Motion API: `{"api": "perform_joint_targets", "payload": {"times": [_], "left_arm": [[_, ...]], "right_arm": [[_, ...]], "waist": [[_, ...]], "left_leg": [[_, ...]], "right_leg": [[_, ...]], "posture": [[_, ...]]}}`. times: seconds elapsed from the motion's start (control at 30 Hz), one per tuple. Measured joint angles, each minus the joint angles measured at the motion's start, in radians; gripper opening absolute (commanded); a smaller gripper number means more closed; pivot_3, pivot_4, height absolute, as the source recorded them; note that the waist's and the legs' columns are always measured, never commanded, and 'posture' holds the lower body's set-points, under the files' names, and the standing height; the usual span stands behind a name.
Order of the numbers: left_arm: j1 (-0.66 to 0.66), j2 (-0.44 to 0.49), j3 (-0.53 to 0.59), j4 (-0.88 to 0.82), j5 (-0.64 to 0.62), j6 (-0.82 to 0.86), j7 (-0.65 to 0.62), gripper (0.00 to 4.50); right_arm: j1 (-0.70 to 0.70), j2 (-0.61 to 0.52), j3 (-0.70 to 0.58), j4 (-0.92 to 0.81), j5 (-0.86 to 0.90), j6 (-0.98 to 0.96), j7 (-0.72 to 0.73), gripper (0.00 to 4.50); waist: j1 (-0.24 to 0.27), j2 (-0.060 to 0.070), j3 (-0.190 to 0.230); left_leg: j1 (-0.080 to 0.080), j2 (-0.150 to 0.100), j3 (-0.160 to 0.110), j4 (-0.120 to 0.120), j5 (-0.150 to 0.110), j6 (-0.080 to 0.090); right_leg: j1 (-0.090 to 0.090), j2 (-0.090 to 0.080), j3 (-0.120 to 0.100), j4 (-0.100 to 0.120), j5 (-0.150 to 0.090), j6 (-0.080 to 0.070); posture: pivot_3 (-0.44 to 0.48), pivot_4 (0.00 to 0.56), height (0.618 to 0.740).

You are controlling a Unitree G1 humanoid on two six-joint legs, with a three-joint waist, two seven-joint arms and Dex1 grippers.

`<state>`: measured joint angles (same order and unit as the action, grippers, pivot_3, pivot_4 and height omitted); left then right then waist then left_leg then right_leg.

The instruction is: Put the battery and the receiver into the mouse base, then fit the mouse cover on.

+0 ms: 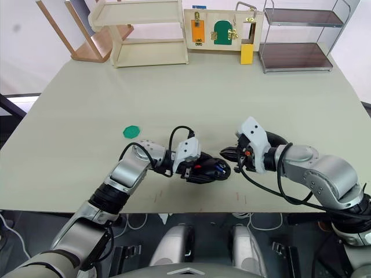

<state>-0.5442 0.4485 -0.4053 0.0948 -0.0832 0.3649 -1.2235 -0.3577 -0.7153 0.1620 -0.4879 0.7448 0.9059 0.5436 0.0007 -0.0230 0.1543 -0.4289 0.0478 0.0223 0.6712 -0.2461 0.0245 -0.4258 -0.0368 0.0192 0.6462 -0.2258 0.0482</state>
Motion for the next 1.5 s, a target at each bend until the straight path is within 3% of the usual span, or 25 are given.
{"api": "perform_joint_targets", "payload": {"times": [0.53, 1.5], "left_arm": [[0.0, 0.003, -0.001, 0.002, 0.002, 0.018, 0.002, 3.04], [-0.002, 0.009, -0.003, 0.0, 0.003, 0.022, 0.001, 3.04]], "right_arm": [[0.091, 0.076, 0.069, 0.146, -0.251, -0.285, 0.202, 0.18], [0.119, 0.133, 0.067, 0.19, -0.358, -0.323, 0.277, 0.18]], "waist": [[-0.005, 0.0, 0.0], [-0.009, 0.0, 0.0]], "left_leg": [[0.013, 0.0, 0.0, -0.001, 0.0, 0.0], [0.014, 0.0, 0.0, -0.001, 0.0, 0.0]], "right_leg": [[0.012, 0.001, 0.0, -0.001, -0.002, -0.002], [0.013, 0.001, 0.001, 0.0, -0.001, -0.001]], "posture": [[0.0, 0.15, 0.74], [0.0, 0.15, 0.74]]}}
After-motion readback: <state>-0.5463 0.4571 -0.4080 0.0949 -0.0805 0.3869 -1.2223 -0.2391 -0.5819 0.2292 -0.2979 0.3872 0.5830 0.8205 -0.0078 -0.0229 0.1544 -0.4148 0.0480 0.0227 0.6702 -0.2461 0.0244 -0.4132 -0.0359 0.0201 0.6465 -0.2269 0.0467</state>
